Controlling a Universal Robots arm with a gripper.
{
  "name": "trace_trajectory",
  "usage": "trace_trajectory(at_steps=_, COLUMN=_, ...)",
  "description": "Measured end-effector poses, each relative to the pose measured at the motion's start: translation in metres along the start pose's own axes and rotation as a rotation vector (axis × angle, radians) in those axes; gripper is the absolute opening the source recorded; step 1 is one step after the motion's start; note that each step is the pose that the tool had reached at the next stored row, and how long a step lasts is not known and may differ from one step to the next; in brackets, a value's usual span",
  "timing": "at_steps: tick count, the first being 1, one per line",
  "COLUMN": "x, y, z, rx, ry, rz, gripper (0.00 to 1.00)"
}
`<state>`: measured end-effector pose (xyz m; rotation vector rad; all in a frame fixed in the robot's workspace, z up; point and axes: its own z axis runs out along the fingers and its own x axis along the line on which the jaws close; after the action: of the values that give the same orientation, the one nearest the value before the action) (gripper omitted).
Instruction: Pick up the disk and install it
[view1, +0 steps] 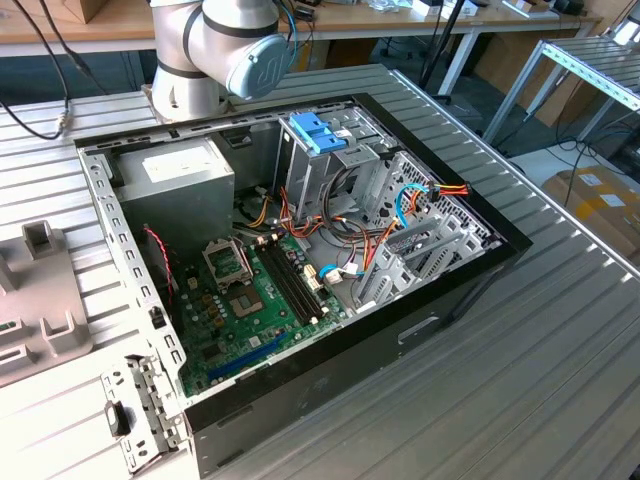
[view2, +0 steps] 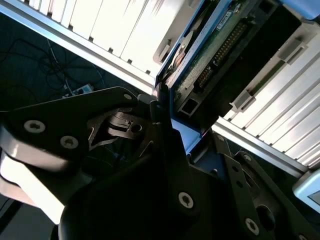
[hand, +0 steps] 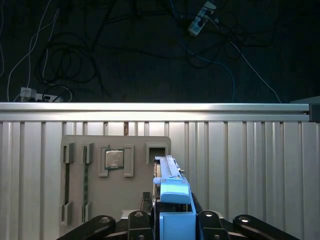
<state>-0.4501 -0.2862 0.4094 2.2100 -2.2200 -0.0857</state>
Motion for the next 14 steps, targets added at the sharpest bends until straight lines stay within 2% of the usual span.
trace_trajectory(at_steps=14, x=-0.0004, y=0.0005, z=-0.0108, rx=0.0, ry=-0.0001, rz=0.0, gripper=0.37)
